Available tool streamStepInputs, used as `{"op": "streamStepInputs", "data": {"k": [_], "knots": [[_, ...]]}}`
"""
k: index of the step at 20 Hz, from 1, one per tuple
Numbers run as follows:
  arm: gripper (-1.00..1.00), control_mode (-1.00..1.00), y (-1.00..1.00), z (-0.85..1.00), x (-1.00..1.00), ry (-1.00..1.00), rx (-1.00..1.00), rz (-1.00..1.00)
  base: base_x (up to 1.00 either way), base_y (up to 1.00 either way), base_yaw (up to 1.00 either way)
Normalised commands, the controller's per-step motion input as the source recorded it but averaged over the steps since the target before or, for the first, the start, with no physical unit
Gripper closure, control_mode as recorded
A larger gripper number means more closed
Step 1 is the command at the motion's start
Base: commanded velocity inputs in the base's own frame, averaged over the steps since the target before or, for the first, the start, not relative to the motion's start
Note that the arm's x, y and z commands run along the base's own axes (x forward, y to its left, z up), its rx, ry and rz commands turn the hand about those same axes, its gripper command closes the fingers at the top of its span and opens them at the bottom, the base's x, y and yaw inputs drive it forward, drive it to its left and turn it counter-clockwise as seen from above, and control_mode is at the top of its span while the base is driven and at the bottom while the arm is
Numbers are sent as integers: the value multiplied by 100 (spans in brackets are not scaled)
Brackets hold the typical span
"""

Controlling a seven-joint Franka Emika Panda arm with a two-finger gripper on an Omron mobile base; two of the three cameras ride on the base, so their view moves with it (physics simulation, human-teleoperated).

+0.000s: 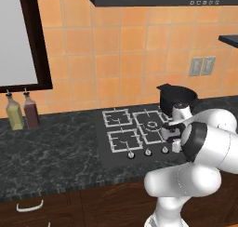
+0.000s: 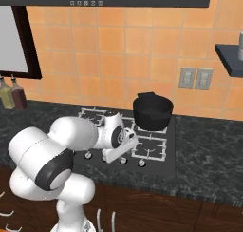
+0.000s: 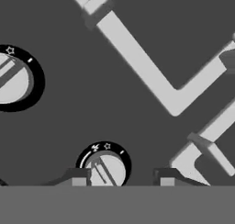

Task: Turn off the rear right burner of the stove.

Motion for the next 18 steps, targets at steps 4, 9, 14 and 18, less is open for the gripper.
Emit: {"op": "streamStepInputs", "data": {"k": [4,9,14,18], "knots": [[100,-100,-18,-34,-21,0,26,-40,0,0,0],[100,-100,-26,-35,-26,-5,26,-49,0,0,0],[100,-100,-7,-38,-12,-17,31,-69,0,0,0],[100,-100,0,-48,0,-20,30,-82,0,0,0]]}}
